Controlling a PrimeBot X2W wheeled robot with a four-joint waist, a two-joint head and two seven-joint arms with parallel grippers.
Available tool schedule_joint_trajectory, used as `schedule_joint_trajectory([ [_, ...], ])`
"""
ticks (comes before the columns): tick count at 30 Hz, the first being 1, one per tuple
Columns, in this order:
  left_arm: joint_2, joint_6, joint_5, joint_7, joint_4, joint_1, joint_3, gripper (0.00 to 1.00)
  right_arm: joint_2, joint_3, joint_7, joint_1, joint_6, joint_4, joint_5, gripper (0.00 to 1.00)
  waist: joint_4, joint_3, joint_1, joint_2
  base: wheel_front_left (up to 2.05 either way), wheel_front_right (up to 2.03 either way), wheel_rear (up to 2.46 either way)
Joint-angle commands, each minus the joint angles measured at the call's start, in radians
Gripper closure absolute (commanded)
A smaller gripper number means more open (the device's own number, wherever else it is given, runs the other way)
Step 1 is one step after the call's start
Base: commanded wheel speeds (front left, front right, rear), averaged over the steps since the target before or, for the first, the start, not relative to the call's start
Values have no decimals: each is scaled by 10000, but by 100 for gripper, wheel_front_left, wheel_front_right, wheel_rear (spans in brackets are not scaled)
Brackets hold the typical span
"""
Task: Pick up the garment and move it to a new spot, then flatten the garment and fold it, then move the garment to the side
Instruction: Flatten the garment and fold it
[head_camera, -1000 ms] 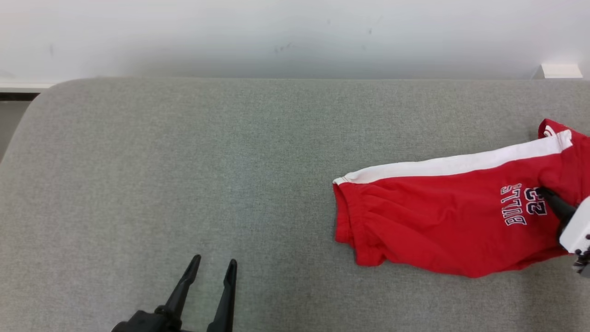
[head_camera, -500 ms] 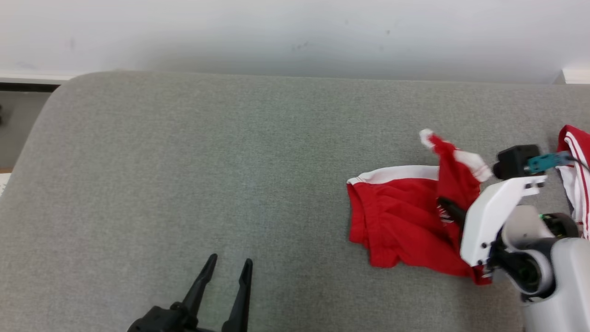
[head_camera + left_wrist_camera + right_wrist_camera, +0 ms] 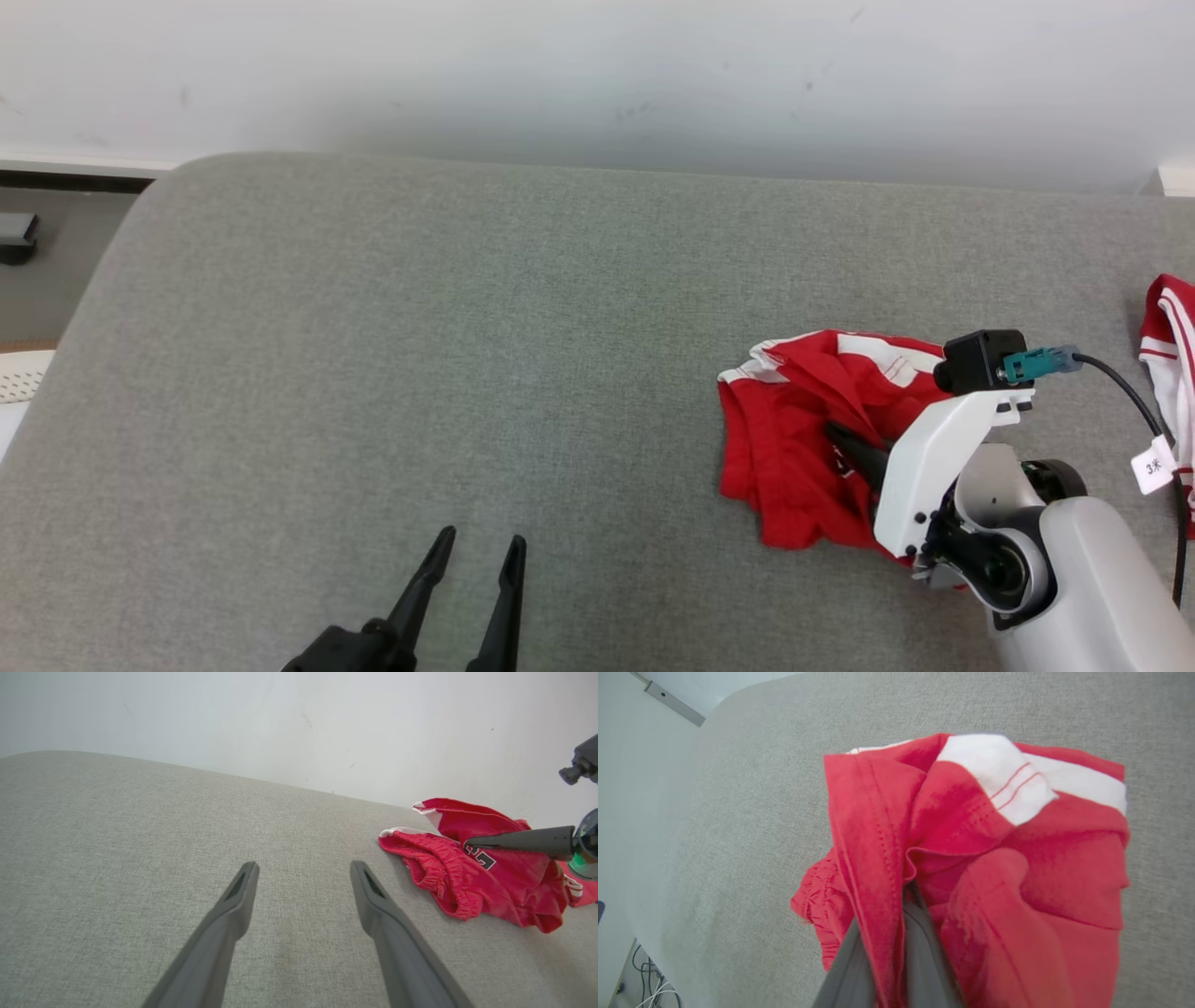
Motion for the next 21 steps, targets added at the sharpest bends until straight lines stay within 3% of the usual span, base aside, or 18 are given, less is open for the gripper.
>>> schedule_joint_trajectory([
  [1,27,30,-18,-15,37,46,7,0,-9,84,-232,-141,-25,121,257,28,-37,-26,0,0,0,0,0],
  [2,27,30,9,-15,47,60,2,0,-7,195,-410,-179,-25,249,519,0,-59,-45,0,0,0,0,0],
  [8,28,16,181,-15,112,225,21,0,-9,1192,-1727,-420,-24,1070,2680,0,-267,-268,0,0,0,0,0],
  [14,30,-57,363,-15,193,495,236,0,-13,2399,-2956,-319,-24,1118,4091,0,-545,-733,0,0,0,0,0],
  [18,29,-40,408,-15,179,734,408,0,-17,2624,-3793,46,-24,599,3968,0,-756,-1078,0,0,0,0,0],
  [21,29,-6,417,-15,147,916,493,0,-50,2353,-4410,451,-24,22,2940,0,-921,-1308,0,0,0,0,0],
])
